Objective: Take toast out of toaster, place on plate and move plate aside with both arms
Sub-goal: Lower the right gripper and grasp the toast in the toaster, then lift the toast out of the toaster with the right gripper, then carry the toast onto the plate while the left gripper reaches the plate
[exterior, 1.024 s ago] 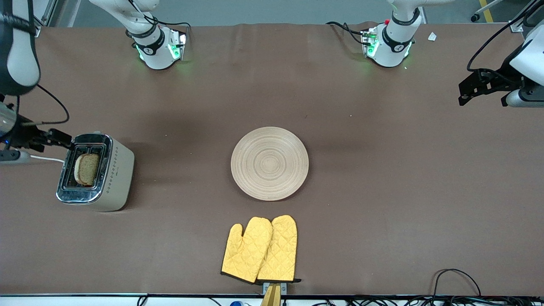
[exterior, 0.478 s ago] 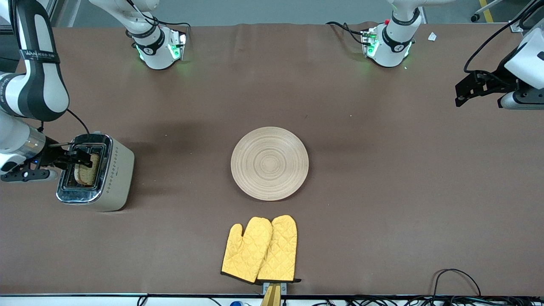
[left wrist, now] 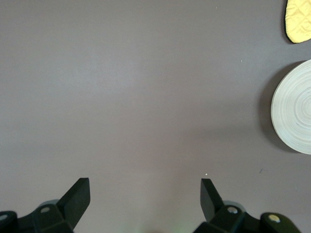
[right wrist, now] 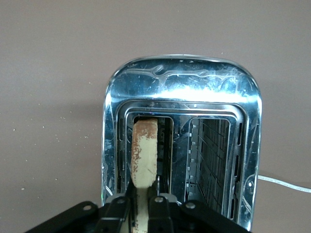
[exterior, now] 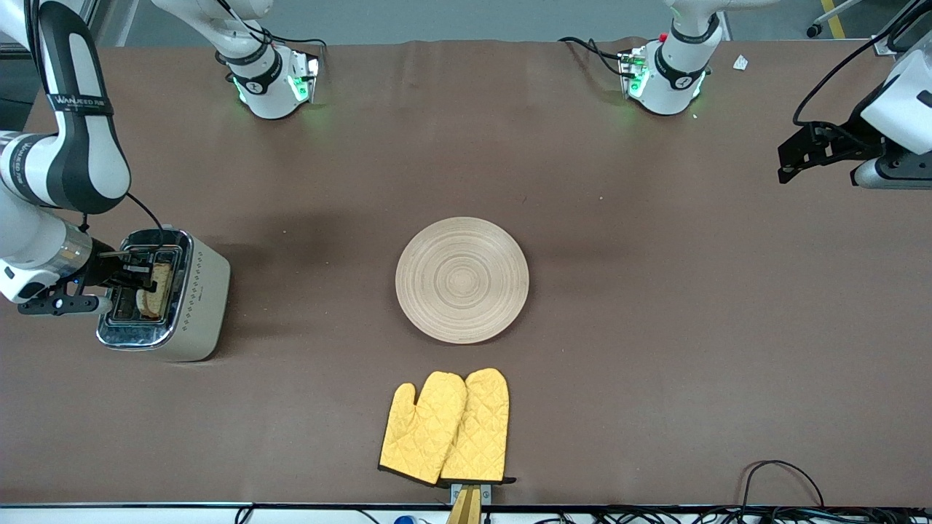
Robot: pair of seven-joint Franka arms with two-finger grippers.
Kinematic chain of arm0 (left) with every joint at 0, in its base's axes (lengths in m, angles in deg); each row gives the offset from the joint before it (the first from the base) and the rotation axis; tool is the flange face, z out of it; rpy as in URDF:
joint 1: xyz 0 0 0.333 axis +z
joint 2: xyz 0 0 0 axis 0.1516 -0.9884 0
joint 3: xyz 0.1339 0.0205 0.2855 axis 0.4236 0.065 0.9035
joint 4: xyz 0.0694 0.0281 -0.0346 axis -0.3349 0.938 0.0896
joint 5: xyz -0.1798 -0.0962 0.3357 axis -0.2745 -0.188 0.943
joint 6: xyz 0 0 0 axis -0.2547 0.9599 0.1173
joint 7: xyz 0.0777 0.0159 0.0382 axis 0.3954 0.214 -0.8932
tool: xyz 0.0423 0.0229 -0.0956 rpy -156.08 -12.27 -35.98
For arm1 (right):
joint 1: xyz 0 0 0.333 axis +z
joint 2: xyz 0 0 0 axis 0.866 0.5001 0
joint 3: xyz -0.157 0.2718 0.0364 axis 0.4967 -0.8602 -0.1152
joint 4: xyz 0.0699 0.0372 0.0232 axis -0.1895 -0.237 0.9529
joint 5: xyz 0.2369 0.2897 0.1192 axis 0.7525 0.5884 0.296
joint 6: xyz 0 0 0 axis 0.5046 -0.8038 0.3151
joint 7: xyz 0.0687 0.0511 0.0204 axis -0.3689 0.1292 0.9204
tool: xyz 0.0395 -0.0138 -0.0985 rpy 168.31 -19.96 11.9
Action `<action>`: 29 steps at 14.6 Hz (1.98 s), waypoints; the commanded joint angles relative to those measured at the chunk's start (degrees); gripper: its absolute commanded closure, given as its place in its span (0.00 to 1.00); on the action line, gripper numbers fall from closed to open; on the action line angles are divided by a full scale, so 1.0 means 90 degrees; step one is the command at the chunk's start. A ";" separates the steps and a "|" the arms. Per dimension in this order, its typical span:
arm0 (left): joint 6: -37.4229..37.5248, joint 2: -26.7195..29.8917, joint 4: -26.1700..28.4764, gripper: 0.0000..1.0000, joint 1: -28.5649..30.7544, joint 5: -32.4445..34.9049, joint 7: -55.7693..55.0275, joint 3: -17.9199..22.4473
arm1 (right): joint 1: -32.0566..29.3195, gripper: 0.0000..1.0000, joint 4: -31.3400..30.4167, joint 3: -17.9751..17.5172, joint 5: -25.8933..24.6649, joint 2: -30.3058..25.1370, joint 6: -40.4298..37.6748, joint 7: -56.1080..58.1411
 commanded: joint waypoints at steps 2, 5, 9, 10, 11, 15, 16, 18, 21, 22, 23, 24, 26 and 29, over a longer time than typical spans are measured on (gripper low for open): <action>0.0131 -0.0066 -0.0170 0.00 0.0005 -0.0070 0.0059 -0.0022 | 0.0038 1.00 0.0967 -0.0020 0.0086 -0.0063 -0.1303 -0.0102; 0.0131 -0.0075 -0.0170 0.00 0.0005 -0.0070 0.0108 -0.0022 | 0.0388 1.00 0.1858 -0.0030 0.0086 -0.0082 -0.2507 -0.0190; 0.0131 -0.0075 -0.0160 0.00 -0.0024 -0.0080 0.0060 -0.0032 | 0.1353 1.00 0.1733 -0.0039 0.0281 -0.0112 -0.2520 -0.2010; 0.0131 -0.0075 -0.0160 0.00 -0.0034 -0.0070 0.0059 -0.0032 | 0.1685 1.00 0.1655 -0.0039 0.0397 -0.0112 -0.2462 -0.2500; 0.0131 -0.0075 -0.0160 0.00 -0.0024 -0.0080 0.0079 -0.0022 | 0.2017 1.00 0.1635 -0.0030 0.0630 -0.0112 -0.2403 -0.2940; 0.0121 -0.0085 -0.0160 0.00 0.0015 -0.0158 0.0118 -0.0022 | 0.2955 1.00 0.1266 -0.0030 0.2367 -0.0121 -0.1956 -0.4086; 0.0111 -0.0095 -0.0160 0.00 0.0044 -0.0293 0.0118 -0.0022 | 0.3277 1.00 0.1061 -0.0030 0.2574 -0.0141 -0.1615 -0.4203; 0.0072 -0.0182 -0.0160 0.00 0.0073 -0.0674 0.0118 0.0026 | 0.4154 1.00 0.0747 -0.0030 0.2674 -0.0131 -0.0650 -0.4583; -0.0151 -0.0426 -0.0160 0.00 0.0064 -0.1084 0.0118 0.0027 | 0.5123 1.00 0.0434 -0.0039 0.2713 -0.0015 0.0747 -0.4936; -0.0355 -0.0553 -0.0151 0.00 0.0064 -0.1376 0.0118 0.0027 | 0.5290 1.00 0.0463 -0.0030 0.2713 0.0179 0.1023 -0.4927; -0.0473 -0.0708 -0.0151 0.00 0.0073 -0.1601 0.0118 0.0027 | 0.5350 1.00 0.0473 -0.0030 0.2723 0.0297 0.1257 -0.4927; -0.0620 -0.0874 -0.0151 0.00 0.0073 -0.1845 0.0118 0.0027 | 0.5292 1.00 0.0502 -0.0039 0.2771 0.0473 0.1463 -0.4927; -0.1049 -0.1255 -0.0151 0.00 0.0064 -0.2382 0.0118 0.0027 | 0.5292 1.00 0.0667 -0.0030 0.3102 0.0863 0.1834 -0.4888; -0.1528 -0.1831 -0.0151 0.00 -0.0024 -0.2745 0.0137 -0.0012 | 0.5253 1.00 0.1077 -0.0030 0.3162 0.1517 0.2342 -0.4829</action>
